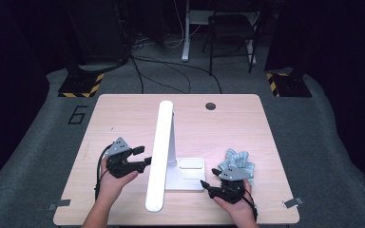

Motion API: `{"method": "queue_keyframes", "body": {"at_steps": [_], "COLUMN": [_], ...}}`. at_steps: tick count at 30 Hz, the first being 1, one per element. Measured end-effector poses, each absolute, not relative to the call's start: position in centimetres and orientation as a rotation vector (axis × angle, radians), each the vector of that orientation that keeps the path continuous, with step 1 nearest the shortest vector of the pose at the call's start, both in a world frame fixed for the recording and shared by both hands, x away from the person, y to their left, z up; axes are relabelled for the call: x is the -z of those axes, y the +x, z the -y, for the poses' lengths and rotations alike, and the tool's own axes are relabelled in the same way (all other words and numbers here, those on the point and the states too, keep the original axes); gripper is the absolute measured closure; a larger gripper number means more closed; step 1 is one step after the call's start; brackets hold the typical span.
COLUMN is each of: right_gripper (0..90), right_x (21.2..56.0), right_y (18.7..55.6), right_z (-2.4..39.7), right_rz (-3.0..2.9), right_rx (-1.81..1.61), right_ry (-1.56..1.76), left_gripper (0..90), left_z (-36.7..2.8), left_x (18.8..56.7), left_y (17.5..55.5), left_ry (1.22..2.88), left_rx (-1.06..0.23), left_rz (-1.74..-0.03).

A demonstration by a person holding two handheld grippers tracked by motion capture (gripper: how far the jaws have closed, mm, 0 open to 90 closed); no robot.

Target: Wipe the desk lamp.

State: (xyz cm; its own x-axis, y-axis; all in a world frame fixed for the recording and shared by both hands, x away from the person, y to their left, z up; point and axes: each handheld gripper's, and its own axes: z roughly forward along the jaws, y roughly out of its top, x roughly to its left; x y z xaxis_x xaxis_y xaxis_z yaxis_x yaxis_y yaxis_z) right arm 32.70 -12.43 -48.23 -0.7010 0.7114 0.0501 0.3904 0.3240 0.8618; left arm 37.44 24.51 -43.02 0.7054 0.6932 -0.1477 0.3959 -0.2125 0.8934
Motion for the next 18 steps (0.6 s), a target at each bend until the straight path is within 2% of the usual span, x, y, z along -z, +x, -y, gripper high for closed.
{"method": "queue_keyframes", "body": {"at_steps": [9,16,18], "right_gripper": [33.7,31.1,27.9], "right_x": [46.1,45.9,46.1], "right_y": [32.1,31.7,31.6], "right_z": [14.5,17.4,18.1], "right_rz": [-2.277,-2.155,-2.115], "right_rx": [-1.325,-1.332,-1.321], "right_ry": [0.994,1.076,1.108], "left_gripper": [34.8,32.8,31.7], "left_z": [-24.7,-24.9,-24.9], "left_x": [42.8,43.5,43.9], "left_y": [37.1,35.9,35.3], "left_ry": [1.895,1.876,1.883], "left_rx": [-0.351,-0.349,-0.354], "left_rz": [-0.853,-0.876,-0.876]}}
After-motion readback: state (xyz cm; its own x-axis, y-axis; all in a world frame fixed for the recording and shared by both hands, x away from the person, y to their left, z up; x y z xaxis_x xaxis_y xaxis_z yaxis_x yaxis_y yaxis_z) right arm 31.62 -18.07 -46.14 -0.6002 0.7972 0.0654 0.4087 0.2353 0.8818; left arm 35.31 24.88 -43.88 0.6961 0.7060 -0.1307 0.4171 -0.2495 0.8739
